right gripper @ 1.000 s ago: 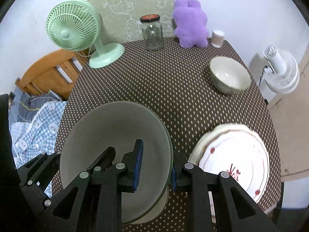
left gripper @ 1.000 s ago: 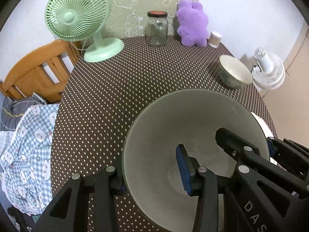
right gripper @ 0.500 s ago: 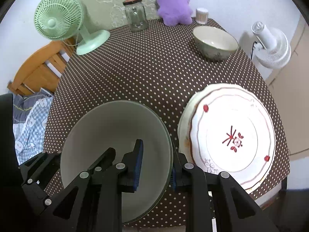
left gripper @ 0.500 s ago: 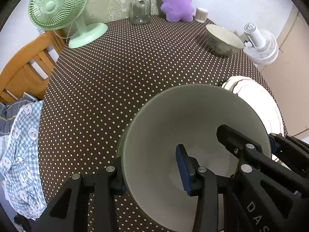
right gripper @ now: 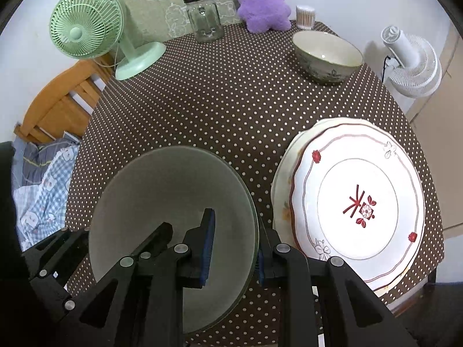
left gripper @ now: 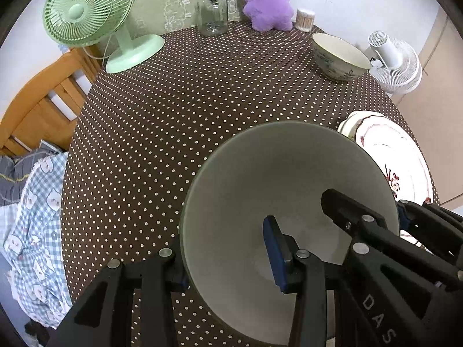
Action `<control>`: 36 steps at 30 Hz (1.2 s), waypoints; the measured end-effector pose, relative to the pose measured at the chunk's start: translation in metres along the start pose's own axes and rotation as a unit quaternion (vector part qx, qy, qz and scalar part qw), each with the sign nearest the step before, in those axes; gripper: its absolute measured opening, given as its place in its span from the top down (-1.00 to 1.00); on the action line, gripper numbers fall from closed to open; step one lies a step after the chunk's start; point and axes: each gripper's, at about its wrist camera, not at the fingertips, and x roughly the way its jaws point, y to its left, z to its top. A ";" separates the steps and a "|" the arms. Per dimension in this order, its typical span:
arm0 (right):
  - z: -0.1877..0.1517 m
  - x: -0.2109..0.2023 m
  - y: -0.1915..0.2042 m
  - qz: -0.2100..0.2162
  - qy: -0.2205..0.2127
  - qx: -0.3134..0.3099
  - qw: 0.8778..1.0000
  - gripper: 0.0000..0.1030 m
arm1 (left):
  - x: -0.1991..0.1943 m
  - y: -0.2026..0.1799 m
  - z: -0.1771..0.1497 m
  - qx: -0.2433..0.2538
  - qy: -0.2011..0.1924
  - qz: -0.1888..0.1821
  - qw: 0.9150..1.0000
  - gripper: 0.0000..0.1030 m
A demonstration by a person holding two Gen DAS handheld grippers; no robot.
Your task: Organize plates and bowls
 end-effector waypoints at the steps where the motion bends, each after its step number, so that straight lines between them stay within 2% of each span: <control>1: 0.000 0.000 -0.001 0.001 0.002 0.001 1.000 0.47 | 0.000 -0.001 0.000 -0.001 0.000 0.003 1.000 0.19; 5: -0.001 -0.004 0.000 0.005 -0.001 -0.009 1.000 0.47 | 0.000 -0.003 -0.002 -0.009 0.006 0.012 1.000 0.20; 10: 0.000 -0.005 -0.003 -0.006 -0.003 -0.014 1.000 0.72 | -0.001 -0.004 -0.002 -0.012 0.016 0.021 1.000 0.20; 15: 0.001 -0.004 -0.007 0.008 0.000 -0.011 1.000 0.73 | -0.001 -0.006 -0.001 -0.015 0.021 0.031 0.999 0.20; 17: 0.002 -0.003 -0.011 0.024 0.000 -0.002 1.000 0.73 | -0.005 -0.009 0.001 -0.005 0.012 0.056 0.998 0.20; 19: 0.002 -0.003 -0.011 0.037 0.002 -0.004 0.999 0.74 | -0.005 -0.007 0.004 -0.003 0.009 0.067 0.998 0.20; 27: 0.005 0.003 0.001 0.044 0.012 -0.023 0.999 0.73 | -0.004 0.001 0.004 -0.020 0.017 0.082 0.996 0.20; 34: 0.008 0.005 0.015 0.021 0.009 -0.049 0.999 0.73 | 0.001 0.012 0.005 -0.037 0.021 0.075 0.996 0.21; 36: 0.008 0.009 0.015 0.005 0.019 -0.048 0.999 0.63 | 0.004 0.011 0.003 -0.036 0.027 0.070 0.997 0.23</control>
